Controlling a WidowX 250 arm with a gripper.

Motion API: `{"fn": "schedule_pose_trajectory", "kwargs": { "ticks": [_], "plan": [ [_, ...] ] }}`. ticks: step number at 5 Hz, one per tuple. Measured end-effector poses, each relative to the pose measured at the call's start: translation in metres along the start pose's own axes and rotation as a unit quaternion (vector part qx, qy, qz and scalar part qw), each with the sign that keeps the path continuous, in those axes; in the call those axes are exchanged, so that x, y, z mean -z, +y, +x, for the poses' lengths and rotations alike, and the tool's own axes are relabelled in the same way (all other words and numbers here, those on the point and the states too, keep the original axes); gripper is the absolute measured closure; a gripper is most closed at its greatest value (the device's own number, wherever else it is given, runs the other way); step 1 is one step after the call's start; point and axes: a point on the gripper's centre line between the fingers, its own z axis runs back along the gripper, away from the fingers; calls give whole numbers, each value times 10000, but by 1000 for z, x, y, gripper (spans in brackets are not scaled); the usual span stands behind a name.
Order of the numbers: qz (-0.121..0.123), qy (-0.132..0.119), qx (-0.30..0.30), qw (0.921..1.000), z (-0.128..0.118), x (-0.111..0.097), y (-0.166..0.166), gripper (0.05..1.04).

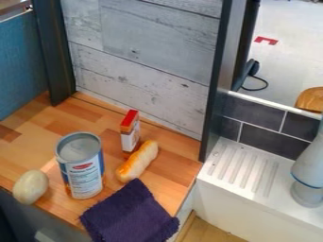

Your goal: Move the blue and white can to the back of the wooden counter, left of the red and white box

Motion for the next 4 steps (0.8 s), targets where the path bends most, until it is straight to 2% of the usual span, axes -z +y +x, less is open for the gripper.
{"fn": "schedule_pose_trajectory", "kwargs": {
  "ticks": [1, 2, 3, 4],
  "plan": [
    [-17, 2, -12, 10000, -1, 2, -1, 83],
    [-148, -800, 521, 9953, 11, 1, -39, 83],
    [-609, -1151, 696, 9890, 21, 15, -70, 83],
    [-596, -1207, 869, 9871, 33, 25, -96, 83]
  ]
}}
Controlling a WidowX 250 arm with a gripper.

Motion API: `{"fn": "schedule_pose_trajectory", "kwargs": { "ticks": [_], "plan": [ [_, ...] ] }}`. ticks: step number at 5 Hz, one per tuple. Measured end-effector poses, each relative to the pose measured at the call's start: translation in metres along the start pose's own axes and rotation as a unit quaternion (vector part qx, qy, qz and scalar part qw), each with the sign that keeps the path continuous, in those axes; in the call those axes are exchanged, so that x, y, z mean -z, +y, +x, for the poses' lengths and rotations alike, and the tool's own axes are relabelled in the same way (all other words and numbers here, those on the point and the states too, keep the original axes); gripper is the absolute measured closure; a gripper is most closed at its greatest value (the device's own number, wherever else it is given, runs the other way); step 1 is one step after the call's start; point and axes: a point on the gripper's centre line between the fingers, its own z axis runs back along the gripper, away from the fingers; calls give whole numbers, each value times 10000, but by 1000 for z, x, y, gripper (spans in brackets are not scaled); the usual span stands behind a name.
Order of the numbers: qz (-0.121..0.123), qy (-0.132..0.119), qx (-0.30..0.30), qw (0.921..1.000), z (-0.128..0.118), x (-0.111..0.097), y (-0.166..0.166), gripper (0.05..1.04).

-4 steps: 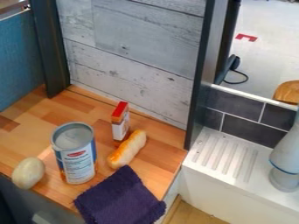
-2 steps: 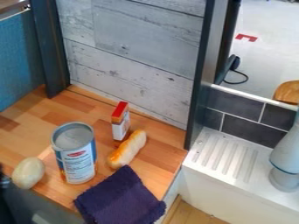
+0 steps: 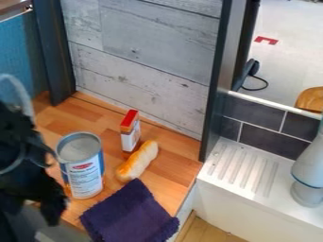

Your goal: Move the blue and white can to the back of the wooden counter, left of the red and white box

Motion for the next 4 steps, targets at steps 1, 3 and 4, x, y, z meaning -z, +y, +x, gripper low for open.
{"fn": "schedule_pose_trajectory", "kwargs": {
  "ticks": [1, 3, 4],
  "plan": [
    [28, -148, -331, 9993, 16, 12, -8, 83],
    [162, -411, -909, 9949, 47, 20, -13, 83],
    [115, -461, -1026, 9936, 52, 22, -14, 83]
  ]
}}
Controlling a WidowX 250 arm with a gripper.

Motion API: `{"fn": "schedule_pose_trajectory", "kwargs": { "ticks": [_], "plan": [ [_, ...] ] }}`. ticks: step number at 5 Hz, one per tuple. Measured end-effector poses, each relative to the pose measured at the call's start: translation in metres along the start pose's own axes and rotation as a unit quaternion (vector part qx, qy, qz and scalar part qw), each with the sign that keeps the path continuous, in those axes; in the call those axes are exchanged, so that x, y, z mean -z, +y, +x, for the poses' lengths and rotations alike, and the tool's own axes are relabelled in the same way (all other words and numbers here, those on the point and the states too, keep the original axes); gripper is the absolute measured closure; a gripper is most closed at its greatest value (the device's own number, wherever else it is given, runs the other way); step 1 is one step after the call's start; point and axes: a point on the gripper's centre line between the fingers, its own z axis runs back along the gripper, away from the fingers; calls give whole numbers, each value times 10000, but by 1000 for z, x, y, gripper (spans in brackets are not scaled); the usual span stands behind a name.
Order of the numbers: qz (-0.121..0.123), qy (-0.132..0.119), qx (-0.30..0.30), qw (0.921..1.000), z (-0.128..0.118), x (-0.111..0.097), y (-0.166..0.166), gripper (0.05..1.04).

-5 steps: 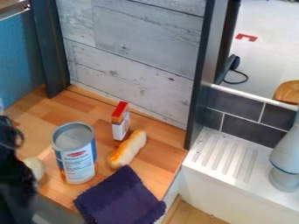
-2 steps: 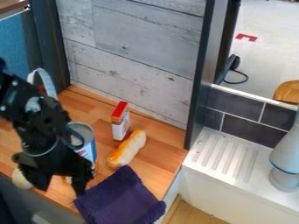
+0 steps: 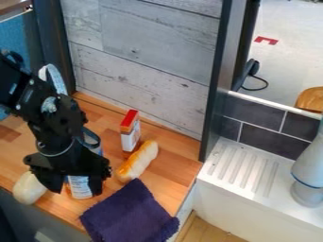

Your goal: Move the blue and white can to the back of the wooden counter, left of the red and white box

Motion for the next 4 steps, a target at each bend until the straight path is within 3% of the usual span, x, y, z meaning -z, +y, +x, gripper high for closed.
{"fn": "schedule_pose_trajectory", "kwargs": {
  "ticks": [4],
  "plan": [
    [254, -75, -999, 9946, 27, 16, 49, 83]
  ]
}}
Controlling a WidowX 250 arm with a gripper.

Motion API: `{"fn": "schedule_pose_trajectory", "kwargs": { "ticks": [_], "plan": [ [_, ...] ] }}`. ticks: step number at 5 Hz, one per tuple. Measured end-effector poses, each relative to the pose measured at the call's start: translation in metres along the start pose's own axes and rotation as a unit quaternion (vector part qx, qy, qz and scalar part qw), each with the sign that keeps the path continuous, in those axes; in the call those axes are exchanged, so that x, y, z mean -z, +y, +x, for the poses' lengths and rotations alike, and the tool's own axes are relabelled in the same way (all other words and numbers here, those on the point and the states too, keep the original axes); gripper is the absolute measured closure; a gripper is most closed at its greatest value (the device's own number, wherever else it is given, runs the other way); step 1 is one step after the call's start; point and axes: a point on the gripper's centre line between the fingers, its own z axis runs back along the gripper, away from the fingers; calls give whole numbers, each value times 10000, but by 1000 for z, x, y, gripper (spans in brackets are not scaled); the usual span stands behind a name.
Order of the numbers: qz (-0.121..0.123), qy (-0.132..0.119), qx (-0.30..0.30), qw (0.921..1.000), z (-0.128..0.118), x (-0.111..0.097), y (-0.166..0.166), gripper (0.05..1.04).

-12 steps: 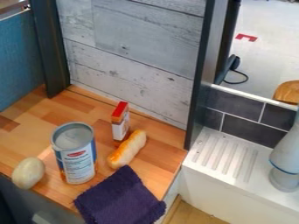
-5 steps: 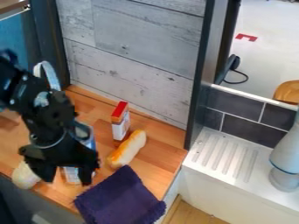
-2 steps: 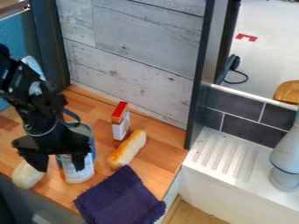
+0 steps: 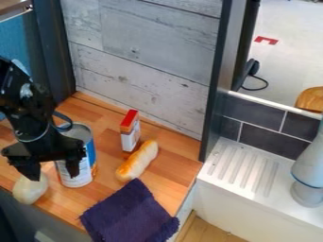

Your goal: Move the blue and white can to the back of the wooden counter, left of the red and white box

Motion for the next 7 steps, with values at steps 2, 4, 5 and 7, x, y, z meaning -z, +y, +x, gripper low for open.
{"fn": "schedule_pose_trajectory", "kwargs": {
  "ticks": [2, 4, 5, 7],
  "plan": [
    [-184, -6, -341, 9992, 27, 20, -12, 83],
    [-108, -137, -450, 9988, 52, 30, -16, 83],
    [-99, -295, -595, 9977, 69, 27, -9, 83],
    [26, -444, -1144, 9924, 87, 23, 18, 83]
  ]
}}
